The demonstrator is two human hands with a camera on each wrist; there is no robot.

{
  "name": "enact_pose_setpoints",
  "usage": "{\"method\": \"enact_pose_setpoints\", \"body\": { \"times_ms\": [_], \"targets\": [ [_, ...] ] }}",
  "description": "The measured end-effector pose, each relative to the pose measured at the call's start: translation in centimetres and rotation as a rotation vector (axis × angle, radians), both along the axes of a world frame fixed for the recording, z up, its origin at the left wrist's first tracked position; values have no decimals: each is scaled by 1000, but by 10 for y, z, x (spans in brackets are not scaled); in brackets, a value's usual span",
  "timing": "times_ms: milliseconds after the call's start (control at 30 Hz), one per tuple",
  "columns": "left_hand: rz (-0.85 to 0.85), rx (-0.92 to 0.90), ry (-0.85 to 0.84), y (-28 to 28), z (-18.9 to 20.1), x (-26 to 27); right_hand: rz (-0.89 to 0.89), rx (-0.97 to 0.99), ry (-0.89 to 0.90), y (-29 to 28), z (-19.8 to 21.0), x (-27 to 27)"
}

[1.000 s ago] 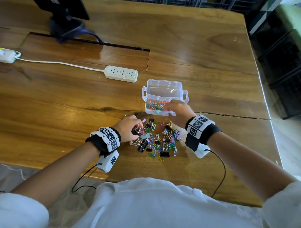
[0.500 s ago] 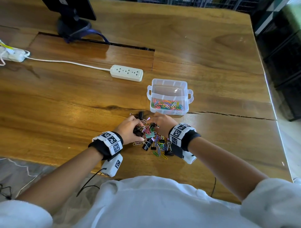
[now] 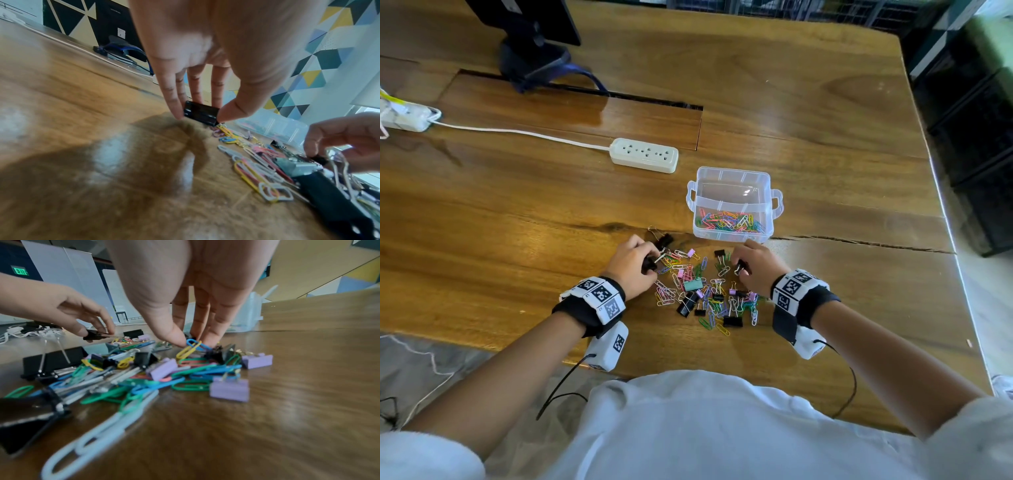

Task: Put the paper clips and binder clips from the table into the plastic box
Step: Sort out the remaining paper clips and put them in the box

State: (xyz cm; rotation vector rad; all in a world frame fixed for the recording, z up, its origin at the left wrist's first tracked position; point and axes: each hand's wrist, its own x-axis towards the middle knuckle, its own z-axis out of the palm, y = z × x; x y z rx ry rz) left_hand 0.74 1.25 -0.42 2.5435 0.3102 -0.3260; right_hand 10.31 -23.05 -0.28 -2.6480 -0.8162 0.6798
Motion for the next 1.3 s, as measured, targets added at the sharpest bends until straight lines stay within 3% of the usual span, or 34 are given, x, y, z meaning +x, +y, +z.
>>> {"method": "enact_pose_setpoints", "body": {
  "times_ms": [267,400,600,700,1000,1300],
  "targets": [
    [-28,127,11,4,-4,-11,-48,-32,-1,-15,0,4],
    [-35,222,16,1,0,-13,24,-15,-51,-2,6,-1],
    [-398,298,77,-9,7,-15,161,-21,-23,23,15,-5],
    [-458,346,137,-11,5,-8,228,-83,18,31,18,-7],
    [-395,175,151,-11,7,22,366,-125,52,24,17,-18],
    [-419,103,175,-10,6,23,238,-121,90,-5,14,-11]
  ]
}}
